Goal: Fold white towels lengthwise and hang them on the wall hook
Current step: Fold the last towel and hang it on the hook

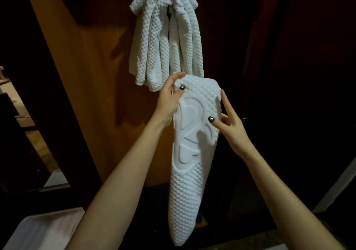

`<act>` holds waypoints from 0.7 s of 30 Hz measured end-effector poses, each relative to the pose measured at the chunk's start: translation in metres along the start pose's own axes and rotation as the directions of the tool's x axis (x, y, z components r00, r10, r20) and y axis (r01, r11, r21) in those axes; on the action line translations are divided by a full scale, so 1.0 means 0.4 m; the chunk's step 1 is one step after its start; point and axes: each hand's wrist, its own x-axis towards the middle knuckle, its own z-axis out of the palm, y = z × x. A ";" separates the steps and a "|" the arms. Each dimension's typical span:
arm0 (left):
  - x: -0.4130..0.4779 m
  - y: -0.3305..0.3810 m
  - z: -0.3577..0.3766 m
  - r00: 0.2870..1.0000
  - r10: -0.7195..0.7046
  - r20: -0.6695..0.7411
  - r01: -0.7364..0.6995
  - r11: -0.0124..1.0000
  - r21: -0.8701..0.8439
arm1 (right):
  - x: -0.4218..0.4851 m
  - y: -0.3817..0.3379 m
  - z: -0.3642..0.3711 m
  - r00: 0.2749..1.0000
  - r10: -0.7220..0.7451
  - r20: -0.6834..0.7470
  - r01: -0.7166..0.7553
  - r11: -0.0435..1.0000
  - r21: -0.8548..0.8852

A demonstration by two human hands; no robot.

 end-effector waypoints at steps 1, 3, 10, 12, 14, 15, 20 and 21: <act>0.008 0.003 -0.001 1.000 -0.009 -0.006 0.009 1.000 -0.007 | -0.002 0.002 0.008 1.000 -0.017 0.024 0.019 0.998 -0.056; 0.020 0.010 -0.004 0.999 -0.026 -0.028 0.025 0.999 -0.027 | 0.000 0.010 0.028 0.998 -0.047 0.048 0.052 0.993 -0.109; 0.047 0.022 -0.038 0.995 -0.056 0.079 0.051 0.997 0.066 | 0.032 0.008 0.062 0.997 -0.051 -0.053 0.055 0.996 0.077; 0.046 0.021 -0.043 0.992 -0.065 0.111 0.049 0.988 0.144 | 0.055 -0.005 0.066 0.999 -0.035 -0.040 0.038 0.996 0.087; 0.032 0.015 -0.053 0.990 -0.069 0.124 0.052 0.990 0.132 | 0.077 -0.016 0.068 0.996 -0.026 -0.081 0.035 0.993 0.112; 0.018 0.009 -0.057 0.988 -0.075 0.132 0.062 0.993 0.100 | 0.087 -0.020 0.066 0.993 -0.027 -0.111 0.041 0.991 0.127; -0.108 -0.086 -0.082 0.996 -0.062 0.069 0.060 0.998 0.025 | 0.132 -0.020 0.050 0.987 0.022 -0.158 0.000 0.990 0.139; -0.135 -0.110 -0.088 0.994 -0.086 0.066 0.087 0.996 -0.015 | 0.137 -0.016 0.046 0.987 0.037 -0.156 -0.015 0.990 0.141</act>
